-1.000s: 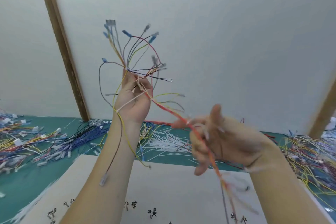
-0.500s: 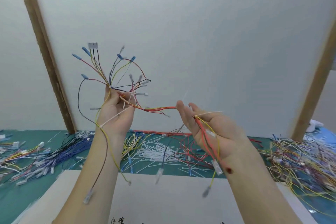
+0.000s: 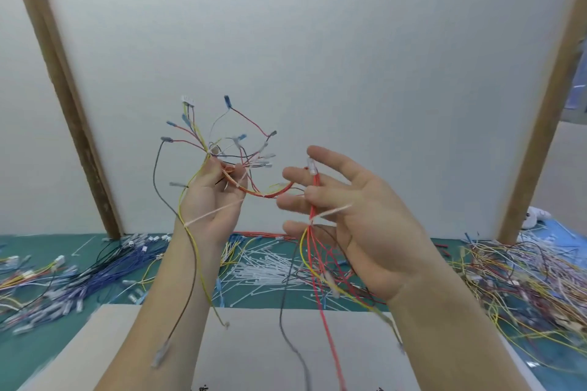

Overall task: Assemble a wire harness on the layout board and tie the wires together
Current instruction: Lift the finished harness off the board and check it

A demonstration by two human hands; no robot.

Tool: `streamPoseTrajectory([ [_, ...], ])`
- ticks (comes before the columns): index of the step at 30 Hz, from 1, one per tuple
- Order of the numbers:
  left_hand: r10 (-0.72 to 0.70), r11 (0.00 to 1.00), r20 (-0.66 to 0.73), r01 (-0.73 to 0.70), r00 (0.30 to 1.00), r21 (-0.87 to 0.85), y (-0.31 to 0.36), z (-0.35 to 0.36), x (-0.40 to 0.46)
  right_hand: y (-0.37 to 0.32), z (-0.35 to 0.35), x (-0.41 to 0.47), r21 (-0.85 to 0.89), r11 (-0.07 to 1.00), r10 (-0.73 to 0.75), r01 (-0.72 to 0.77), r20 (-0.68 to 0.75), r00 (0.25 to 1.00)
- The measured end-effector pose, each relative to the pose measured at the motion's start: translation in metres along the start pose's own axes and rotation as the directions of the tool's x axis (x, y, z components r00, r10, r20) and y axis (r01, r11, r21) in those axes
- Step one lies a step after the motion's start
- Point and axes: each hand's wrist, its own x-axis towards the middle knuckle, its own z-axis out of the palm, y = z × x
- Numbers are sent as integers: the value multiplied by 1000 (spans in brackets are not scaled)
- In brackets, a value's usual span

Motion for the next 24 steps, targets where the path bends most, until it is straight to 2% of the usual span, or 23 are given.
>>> streamPoseTrajectory([
  [2,57,990,58,-63,997,125,-3,0,1,4,-4,2,-245,968,-75,49,-97,992],
  [4,123,954,126,-152,984,258,-5,1,-1,5,-9,3,-324,946,-65,24,-119,991],
  [7,186,871,224,-267,956,413,-5,0,-5,1,-17,4,-365,931,6,-31,-69,998],
  [12,196,816,185,-264,963,514,-5,0,-8,-7,-32,-1,-623,777,178,-94,74,981],
  [15,124,825,203,-215,971,523,-5,-1,-8,-9,-36,-5,-799,595,300,-83,125,946],
  [19,104,791,196,-201,975,579,-9,2,-11,-8,-34,-11,-987,161,493,-10,71,867],
  [21,139,767,180,-221,974,602,-10,3,-13,-5,-35,-9,-1000,-24,432,-6,-16,902],
  [22,166,754,173,-238,971,612,-9,4,-14,-5,-35,-7,-996,-84,335,-16,-44,941],
  [23,196,743,166,-257,966,618,-9,4,-15,-5,-35,-5,-996,-78,205,-34,-49,977],
  [24,226,731,157,-274,961,625,-9,5,-15,-4,-36,-2,-999,14,68,-49,-48,997],
])
